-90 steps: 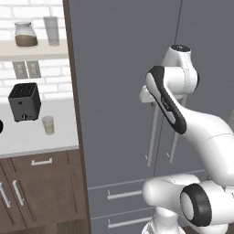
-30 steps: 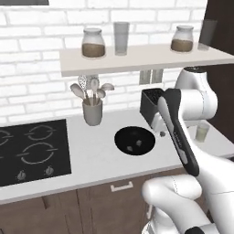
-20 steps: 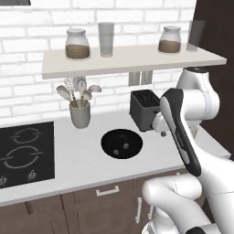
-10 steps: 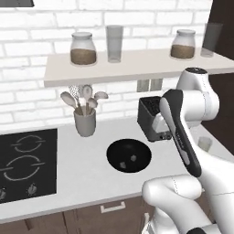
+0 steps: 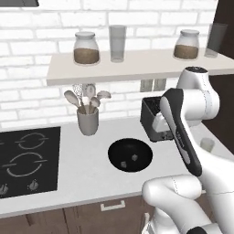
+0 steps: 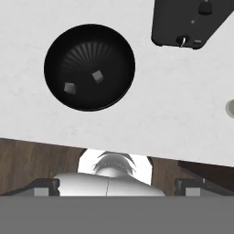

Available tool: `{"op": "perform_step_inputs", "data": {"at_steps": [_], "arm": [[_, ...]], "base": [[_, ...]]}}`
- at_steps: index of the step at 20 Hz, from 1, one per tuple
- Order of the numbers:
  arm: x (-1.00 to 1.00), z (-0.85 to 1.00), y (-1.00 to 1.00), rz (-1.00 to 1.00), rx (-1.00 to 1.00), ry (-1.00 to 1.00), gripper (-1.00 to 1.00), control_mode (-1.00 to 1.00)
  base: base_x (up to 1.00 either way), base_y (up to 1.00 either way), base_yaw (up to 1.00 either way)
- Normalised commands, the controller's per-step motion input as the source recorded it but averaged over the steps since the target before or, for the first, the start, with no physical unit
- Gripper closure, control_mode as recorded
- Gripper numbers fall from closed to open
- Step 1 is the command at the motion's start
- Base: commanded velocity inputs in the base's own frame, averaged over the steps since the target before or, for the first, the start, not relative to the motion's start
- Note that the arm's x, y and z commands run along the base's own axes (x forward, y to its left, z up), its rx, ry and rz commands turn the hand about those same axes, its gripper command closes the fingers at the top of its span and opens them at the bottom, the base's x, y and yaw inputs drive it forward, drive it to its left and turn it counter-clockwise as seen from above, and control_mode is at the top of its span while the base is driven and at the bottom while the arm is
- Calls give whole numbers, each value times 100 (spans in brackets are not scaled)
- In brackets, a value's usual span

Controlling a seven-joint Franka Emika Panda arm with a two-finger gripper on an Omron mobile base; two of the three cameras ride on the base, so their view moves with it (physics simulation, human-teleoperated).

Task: Grab a lemon wedge from the fridge and one ice cube from the ice bowl, and put them in the glass of lemonade.

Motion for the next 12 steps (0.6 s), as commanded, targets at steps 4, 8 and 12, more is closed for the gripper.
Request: {"op": "perform_step_inputs", "data": {"at_steps": [4,8,12], "arm": [[0,-11,-4,3,0,6,-100,-100],[15,-29,-8,-4,4,3,-100,-100],[48,-24,24,2,5,8,-100,-100]], "base": [[0,-1,2],[0,0,0],[0,0,0]]}}
